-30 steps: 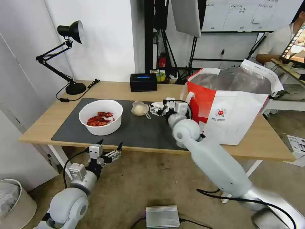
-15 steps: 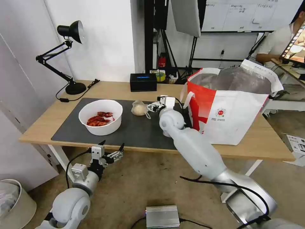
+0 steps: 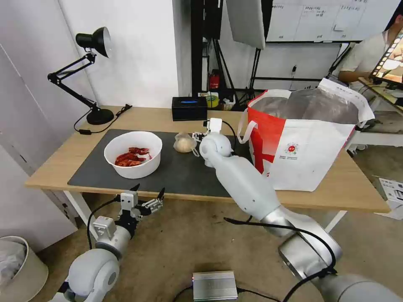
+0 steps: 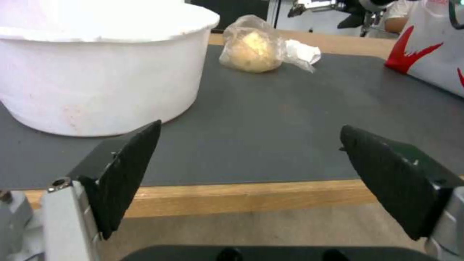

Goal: Pick up the trash from the table and place it into the takeout bag.

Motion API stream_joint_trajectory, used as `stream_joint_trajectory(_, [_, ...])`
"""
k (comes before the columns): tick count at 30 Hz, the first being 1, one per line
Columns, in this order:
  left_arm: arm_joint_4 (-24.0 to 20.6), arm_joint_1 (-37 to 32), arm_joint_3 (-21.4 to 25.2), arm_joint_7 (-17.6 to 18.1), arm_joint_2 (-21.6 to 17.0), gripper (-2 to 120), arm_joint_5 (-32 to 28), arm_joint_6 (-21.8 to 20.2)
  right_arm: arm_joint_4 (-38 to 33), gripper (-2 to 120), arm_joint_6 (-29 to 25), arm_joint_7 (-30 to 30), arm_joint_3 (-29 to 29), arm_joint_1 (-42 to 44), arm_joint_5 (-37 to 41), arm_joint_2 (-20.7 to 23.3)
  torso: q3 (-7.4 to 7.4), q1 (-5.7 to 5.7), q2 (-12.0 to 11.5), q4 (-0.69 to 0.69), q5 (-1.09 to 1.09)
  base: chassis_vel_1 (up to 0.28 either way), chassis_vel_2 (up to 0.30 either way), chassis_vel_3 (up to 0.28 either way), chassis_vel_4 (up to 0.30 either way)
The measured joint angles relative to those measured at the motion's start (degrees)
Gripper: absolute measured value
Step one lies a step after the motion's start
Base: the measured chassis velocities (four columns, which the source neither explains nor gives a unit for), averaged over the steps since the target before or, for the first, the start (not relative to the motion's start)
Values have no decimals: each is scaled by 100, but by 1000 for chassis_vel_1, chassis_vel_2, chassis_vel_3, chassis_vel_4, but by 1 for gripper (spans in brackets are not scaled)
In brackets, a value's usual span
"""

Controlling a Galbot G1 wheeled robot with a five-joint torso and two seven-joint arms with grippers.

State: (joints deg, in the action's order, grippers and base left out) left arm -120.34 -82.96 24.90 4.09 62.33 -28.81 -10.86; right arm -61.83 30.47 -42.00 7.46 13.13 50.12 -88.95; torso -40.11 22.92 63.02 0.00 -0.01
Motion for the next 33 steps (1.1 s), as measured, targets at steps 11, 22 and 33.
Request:
stream_joint_trajectory(11, [6,18,-34,-3,-3,100,10,7,477,100,105,-187,-8,-296,25,-113,0,0,0,0,0,0,0,0,0])
stream_joint_trajectory(22, [-5,2,-76,-3,30,100,46,11,703,100,178,56,-10,-297,185,-109,0,-1,0,0,1,0,0,0,0])
stream_joint_trajectory(33, [-9,-5,-154,-10,67,100,111,20,965,100,223,482,-1,-325,104,-106,0,-1,0,0,1,0,0,0,0])
